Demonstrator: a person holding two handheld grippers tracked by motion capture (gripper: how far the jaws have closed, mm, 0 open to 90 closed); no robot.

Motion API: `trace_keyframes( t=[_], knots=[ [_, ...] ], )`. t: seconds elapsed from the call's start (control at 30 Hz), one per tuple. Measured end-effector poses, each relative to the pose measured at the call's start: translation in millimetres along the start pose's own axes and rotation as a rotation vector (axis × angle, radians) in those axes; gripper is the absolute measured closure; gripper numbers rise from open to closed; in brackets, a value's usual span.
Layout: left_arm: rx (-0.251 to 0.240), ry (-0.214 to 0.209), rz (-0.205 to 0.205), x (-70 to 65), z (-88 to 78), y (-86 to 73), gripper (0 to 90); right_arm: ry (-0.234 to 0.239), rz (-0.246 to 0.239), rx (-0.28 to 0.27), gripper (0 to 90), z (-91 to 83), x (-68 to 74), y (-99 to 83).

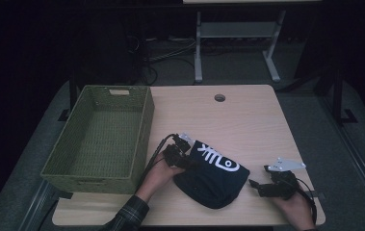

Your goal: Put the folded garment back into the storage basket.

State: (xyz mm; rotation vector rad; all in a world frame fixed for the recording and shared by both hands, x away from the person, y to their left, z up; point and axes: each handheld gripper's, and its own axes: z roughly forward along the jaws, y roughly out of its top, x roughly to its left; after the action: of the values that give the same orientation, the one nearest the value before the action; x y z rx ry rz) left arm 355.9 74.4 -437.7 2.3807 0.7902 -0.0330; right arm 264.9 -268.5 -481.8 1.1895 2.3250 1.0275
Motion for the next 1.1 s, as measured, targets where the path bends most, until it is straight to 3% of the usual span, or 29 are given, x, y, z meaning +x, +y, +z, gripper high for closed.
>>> trace_keyframes(
  t=[0.3,1.1],
  knots=[
    [-0.025,-0.012,0.006,-13.3,-25.9,12.2,70.5,-0.002,0.002,0.001,17.0,-0.1,0.1,0.0],
    [-0.039,-0.015,0.110,-40.7,-96.7,51.2,71.5,-0.002,0.011,0.009,15.0,0.2,-0.2,0.6]
  ],
)
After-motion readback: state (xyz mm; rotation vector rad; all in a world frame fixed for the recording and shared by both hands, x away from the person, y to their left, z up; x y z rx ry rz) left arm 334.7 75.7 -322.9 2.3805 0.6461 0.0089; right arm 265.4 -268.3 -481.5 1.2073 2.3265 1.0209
